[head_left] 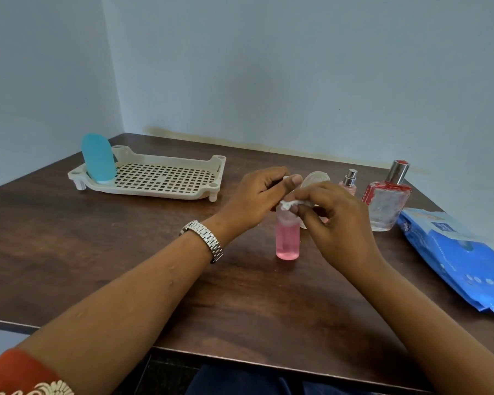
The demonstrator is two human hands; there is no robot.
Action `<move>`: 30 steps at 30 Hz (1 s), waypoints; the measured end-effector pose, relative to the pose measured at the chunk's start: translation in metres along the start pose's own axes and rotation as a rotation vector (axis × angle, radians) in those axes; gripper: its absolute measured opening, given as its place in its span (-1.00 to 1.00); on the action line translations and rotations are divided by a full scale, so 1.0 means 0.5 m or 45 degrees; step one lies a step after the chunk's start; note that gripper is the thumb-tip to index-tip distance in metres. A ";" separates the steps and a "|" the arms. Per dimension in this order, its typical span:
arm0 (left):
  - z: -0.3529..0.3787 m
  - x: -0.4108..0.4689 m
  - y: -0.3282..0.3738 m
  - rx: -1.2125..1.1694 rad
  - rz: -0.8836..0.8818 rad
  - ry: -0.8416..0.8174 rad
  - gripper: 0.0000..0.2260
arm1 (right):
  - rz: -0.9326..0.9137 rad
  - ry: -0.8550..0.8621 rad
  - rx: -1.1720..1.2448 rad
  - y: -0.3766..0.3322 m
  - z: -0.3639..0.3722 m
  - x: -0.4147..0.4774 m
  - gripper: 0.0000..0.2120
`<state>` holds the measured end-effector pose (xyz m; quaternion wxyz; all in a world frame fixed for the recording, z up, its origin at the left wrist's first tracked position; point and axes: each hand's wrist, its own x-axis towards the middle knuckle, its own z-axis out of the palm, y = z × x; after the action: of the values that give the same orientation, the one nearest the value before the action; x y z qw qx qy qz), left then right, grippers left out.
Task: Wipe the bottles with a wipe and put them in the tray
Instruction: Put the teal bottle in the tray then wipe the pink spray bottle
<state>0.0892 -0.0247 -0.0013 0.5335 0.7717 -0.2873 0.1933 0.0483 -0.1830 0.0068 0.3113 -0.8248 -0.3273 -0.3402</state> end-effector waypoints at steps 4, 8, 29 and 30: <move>0.000 -0.005 0.006 0.021 -0.041 -0.062 -0.70 | 0.337 0.043 0.270 0.001 -0.001 -0.004 -0.84; 0.002 -0.006 0.011 0.054 -0.017 -0.122 -0.72 | 0.736 -0.001 0.757 0.014 -0.008 0.005 -0.86; 0.003 -0.002 0.016 0.277 0.265 -0.024 -0.71 | 0.827 -0.053 0.828 0.010 -0.034 -0.019 -0.81; 0.001 0.000 0.017 0.258 0.262 -0.035 -0.71 | 0.856 -0.082 0.847 0.013 -0.033 -0.015 -0.84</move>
<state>0.0836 -0.0274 0.0044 0.4262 0.7907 -0.3512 0.2644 0.0432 -0.2015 0.0086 0.6412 -0.7505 -0.1429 -0.0714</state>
